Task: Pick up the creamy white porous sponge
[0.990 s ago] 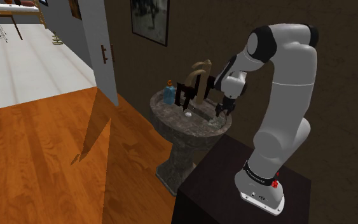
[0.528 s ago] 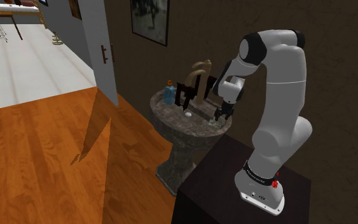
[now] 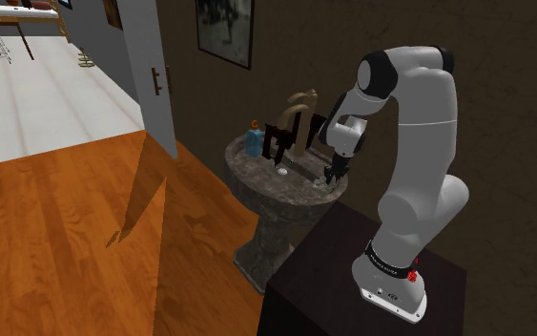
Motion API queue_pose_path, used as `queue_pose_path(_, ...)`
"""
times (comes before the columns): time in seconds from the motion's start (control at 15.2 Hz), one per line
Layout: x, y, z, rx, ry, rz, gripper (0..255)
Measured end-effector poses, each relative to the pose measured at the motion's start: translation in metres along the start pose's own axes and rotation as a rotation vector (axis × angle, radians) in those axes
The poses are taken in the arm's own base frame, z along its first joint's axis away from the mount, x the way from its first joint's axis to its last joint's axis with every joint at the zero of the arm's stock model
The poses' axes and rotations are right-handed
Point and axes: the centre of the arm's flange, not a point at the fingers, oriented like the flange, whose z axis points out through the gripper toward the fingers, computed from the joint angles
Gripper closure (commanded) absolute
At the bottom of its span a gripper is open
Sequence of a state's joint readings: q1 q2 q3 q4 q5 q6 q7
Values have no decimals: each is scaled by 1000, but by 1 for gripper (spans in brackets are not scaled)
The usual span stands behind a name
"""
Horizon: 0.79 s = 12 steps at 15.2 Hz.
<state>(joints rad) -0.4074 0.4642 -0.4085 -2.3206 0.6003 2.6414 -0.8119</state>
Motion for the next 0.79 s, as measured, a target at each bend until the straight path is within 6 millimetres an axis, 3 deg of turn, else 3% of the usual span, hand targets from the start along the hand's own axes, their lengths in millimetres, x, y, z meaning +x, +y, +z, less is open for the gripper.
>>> queue_pose_path(0.33, 1, -1, -2, 0, 0, 0, 255)
queue_pose_path(0.79, 1, -4, -36, -1, 1, 0, 255)
